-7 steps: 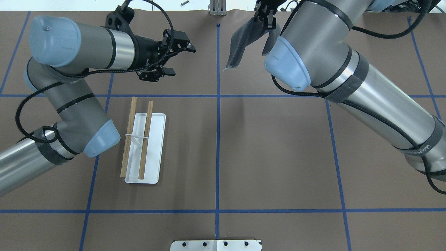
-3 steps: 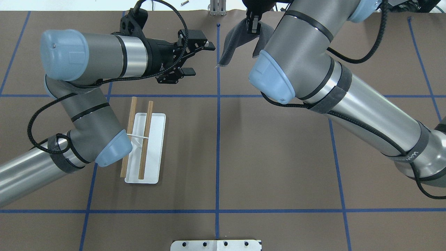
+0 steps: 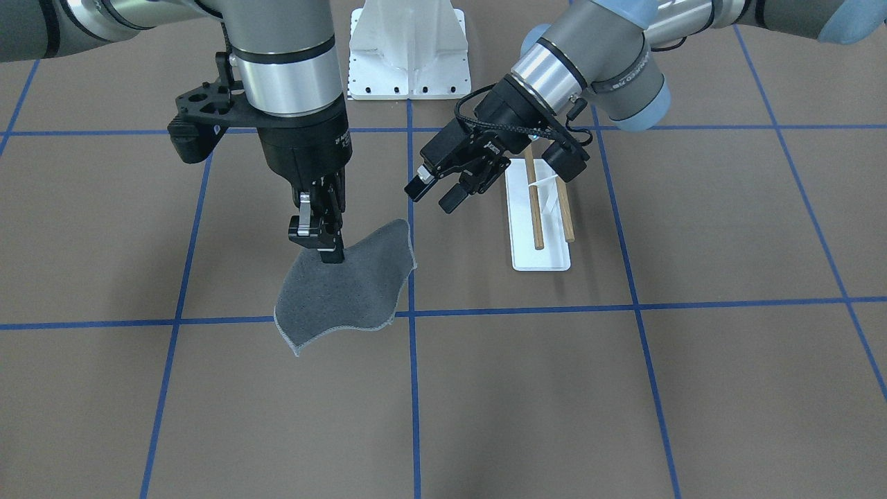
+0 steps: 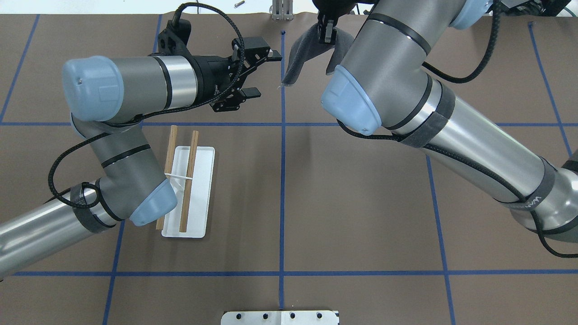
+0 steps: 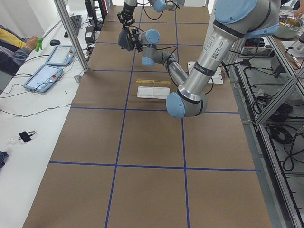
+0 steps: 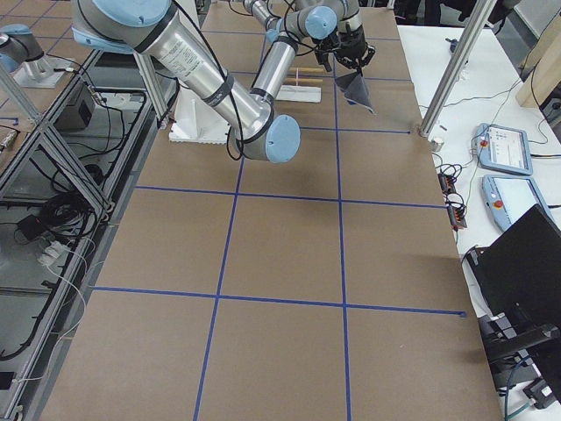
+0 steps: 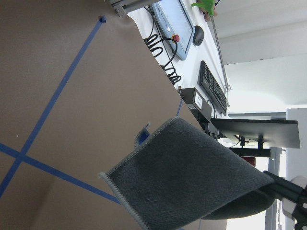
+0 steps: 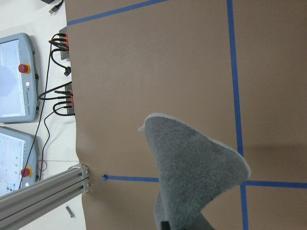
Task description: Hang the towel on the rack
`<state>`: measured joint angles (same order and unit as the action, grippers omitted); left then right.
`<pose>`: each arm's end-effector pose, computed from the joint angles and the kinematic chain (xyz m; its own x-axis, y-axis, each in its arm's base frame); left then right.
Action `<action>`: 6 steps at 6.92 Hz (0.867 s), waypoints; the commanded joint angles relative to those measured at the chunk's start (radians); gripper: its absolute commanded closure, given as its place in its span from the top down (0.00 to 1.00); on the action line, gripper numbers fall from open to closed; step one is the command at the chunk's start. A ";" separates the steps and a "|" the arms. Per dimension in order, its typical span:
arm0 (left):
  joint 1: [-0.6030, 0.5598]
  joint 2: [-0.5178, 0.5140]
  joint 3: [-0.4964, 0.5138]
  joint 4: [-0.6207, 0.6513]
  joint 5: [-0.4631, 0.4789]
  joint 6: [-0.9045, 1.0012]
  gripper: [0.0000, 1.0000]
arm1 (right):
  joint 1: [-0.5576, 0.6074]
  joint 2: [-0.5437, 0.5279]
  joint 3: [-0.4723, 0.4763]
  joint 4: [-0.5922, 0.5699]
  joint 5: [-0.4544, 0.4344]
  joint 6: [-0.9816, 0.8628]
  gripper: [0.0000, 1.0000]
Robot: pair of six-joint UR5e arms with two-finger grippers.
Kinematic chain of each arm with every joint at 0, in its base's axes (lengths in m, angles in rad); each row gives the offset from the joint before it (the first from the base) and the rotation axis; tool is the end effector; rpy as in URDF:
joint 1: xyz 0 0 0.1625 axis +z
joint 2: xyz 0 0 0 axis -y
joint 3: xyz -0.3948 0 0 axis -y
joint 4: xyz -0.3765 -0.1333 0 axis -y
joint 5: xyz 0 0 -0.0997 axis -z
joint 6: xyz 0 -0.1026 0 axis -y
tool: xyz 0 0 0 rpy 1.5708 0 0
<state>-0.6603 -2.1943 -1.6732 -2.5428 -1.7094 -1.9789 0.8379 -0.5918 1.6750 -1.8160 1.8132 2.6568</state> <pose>0.4010 -0.4623 0.1213 -0.2900 -0.2724 -0.9174 0.4185 0.8260 -0.3776 -0.3506 -0.5519 0.0426 -0.3242 0.9237 0.2043 -0.6766 -0.0754 -0.7325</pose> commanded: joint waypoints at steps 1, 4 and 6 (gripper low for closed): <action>0.030 -0.002 0.000 -0.005 0.061 -0.198 0.98 | 0.001 0.004 -0.001 0.000 0.000 0.000 0.00; 0.033 0.014 0.006 -0.037 0.093 0.088 0.98 | 0.001 0.006 0.002 0.001 0.000 -0.003 0.00; 0.045 0.014 0.003 -0.037 0.167 0.495 0.98 | 0.000 0.006 0.005 0.001 0.000 -0.005 0.00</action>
<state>-0.6241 -2.1799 -1.6695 -2.5791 -1.5845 -1.7248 0.8386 -0.5861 1.6771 -1.8149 1.8125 2.6537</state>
